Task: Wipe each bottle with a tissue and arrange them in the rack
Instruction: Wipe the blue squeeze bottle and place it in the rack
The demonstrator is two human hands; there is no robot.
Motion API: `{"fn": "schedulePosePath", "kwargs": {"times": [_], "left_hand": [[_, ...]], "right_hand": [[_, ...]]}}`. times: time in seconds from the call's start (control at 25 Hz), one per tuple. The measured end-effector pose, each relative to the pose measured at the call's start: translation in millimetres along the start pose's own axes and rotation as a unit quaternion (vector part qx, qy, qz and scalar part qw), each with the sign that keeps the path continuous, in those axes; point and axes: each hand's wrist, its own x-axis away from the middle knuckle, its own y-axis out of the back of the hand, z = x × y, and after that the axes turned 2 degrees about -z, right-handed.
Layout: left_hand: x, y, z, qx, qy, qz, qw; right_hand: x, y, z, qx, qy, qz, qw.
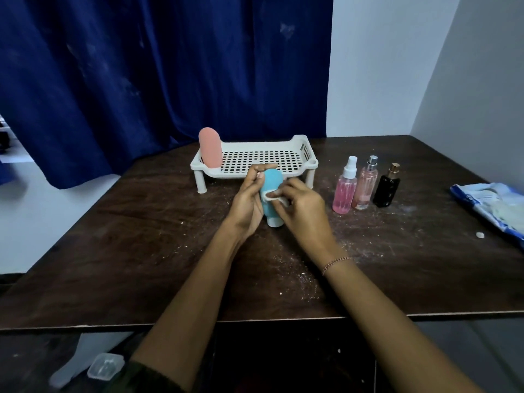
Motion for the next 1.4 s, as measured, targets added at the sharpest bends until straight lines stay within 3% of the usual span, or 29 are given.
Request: {"fn": "schedulePosePath", "kwargs": {"times": [0.32,0.56,0.8,1.2,1.4], "left_hand": [[0,-1,0,-0.006,0.013,-0.012,1.000],[0,-1,-1,0.012,0.012,0.011,1.000],[0,-1,0,-0.026,0.018,0.013,0.999],[-8,10,10,-0.168,-0.089,-0.063,0.980],[-10,14,12,-0.198,-0.110,-0.064,0.972]], "right_hand": [[8,-3,5,0.049,0.006,0.053,0.997],[-19,5,6,0.003,0.003,-0.055,0.998],[-10,-5,-8,-0.131,-0.157,-0.184,0.961],[-8,-5,-12,-0.123,-0.165,-0.122,0.971],[-7,-2,-10,-0.041,-0.133,-0.118,0.983]]}}
